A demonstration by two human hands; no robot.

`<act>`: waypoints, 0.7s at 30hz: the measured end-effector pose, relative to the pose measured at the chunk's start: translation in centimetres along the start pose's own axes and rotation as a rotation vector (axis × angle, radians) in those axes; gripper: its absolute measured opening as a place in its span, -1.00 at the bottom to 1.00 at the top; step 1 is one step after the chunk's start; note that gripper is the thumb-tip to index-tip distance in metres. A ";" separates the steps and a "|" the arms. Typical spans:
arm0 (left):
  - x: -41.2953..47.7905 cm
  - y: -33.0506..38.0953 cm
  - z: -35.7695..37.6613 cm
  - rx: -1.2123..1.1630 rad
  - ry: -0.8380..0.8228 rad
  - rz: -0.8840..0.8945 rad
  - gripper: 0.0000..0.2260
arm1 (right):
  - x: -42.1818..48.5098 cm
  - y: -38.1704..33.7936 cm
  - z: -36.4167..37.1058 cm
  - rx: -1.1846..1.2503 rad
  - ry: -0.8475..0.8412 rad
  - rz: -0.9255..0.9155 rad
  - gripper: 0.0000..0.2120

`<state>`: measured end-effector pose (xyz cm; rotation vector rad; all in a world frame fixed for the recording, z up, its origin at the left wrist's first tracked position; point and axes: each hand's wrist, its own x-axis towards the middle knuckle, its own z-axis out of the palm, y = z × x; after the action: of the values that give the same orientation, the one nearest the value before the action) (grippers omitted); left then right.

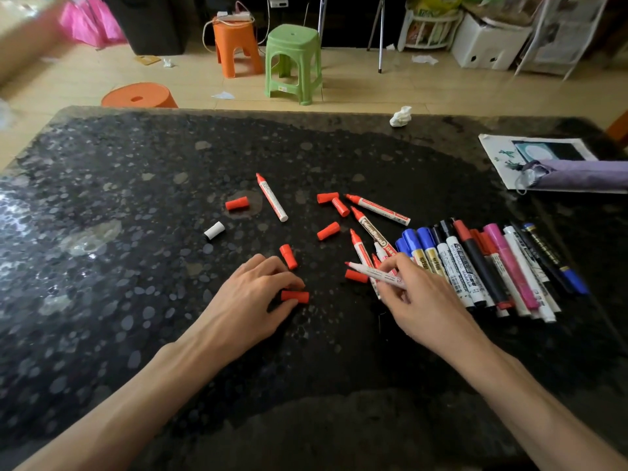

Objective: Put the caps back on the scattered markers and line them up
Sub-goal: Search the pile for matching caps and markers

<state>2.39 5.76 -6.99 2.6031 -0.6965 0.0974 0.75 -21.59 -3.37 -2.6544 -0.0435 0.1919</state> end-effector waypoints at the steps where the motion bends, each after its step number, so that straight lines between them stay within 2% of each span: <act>1: 0.0 0.0 0.1 0.015 -0.005 -0.001 -0.77 | 0.2 -0.2 0.3 0.000 0.010 -0.001 -0.82; 4: -0.1 -0.1 0.1 0.033 -0.012 -0.022 -0.73 | 1.0 -1.1 1.4 -0.029 0.046 -0.061 -0.74; 8: 0.1 0.2 -0.3 0.013 0.008 -0.039 -0.77 | 2.2 -2.2 2.5 -0.187 0.107 -0.049 -0.85; 9: 0.2 0.4 -0.5 -0.024 0.022 -0.058 -0.79 | 2.4 -2.4 2.6 -0.159 0.117 -0.043 -0.85; 11: 0.4 1.2 -0.7 -0.162 0.070 -0.135 -0.83 | 2.6 -2.9 2.3 0.155 0.096 -0.025 -0.87; 14: 0.7 2.4 -0.8 -0.524 0.059 -0.253 -0.78 | 1.9 -4.6 1.7 0.705 -0.046 0.002 -0.89; 16: 0.7 2.8 -0.9 -0.678 0.052 -0.263 -0.78 | 1.1 -5.7 1.9 0.843 -0.132 0.016 -0.89; 18: 0.5 2.7 -1.1 -0.734 0.092 -0.284 -0.81 | 0.6 -6.2 2.2 0.911 -0.158 0.031 -0.87; 21: 0.5 2.7 -1.4 -0.759 0.120 -0.321 -0.83 | 0.7 -6.1 1.9 0.895 -0.177 0.036 -0.86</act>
<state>1.55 4.08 -4.59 1.9180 -0.1964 -0.0951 1.20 -15.30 -2.33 -1.7433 0.0287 0.3586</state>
